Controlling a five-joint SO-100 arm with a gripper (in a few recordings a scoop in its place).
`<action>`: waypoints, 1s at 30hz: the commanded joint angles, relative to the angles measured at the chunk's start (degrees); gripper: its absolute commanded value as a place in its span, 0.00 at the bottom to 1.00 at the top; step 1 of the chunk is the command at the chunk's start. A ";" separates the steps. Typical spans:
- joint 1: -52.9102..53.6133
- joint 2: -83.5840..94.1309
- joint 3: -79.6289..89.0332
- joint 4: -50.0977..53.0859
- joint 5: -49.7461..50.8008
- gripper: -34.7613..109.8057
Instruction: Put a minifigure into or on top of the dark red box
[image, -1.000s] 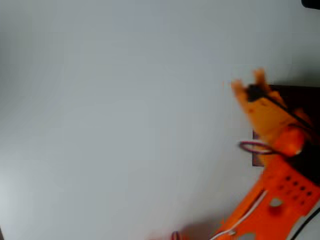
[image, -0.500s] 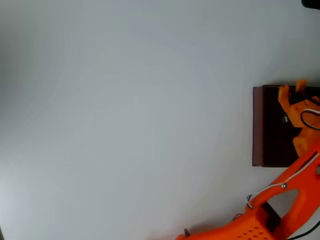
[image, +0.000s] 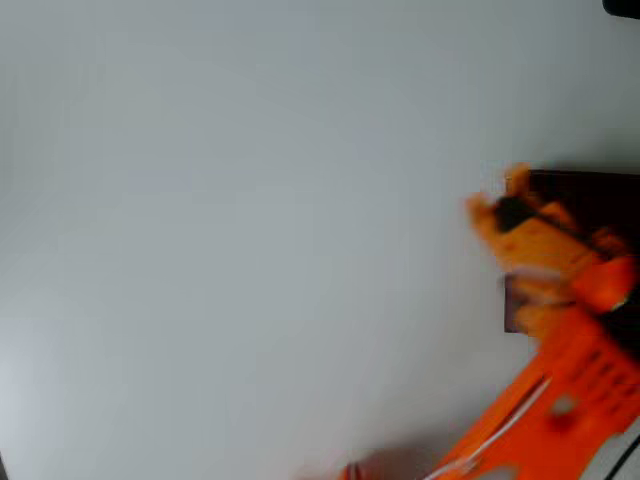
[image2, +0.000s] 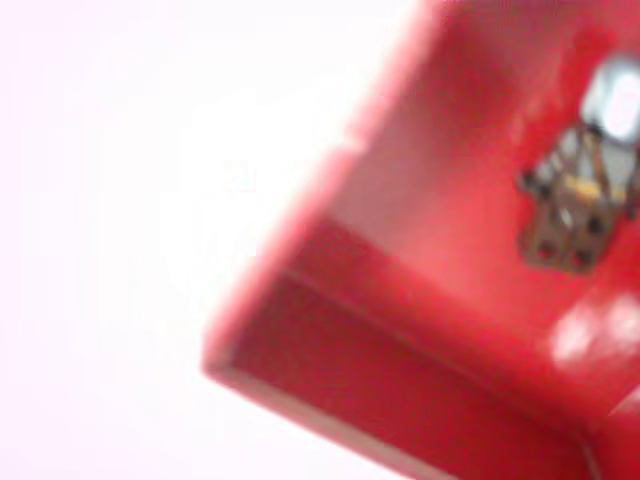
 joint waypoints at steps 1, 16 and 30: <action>-10.11 29.79 18.46 -2.37 1.49 0.24; -67.50 97.47 84.64 -28.12 -8.00 0.25; -70.75 103.97 100.28 -25.05 -12.22 0.25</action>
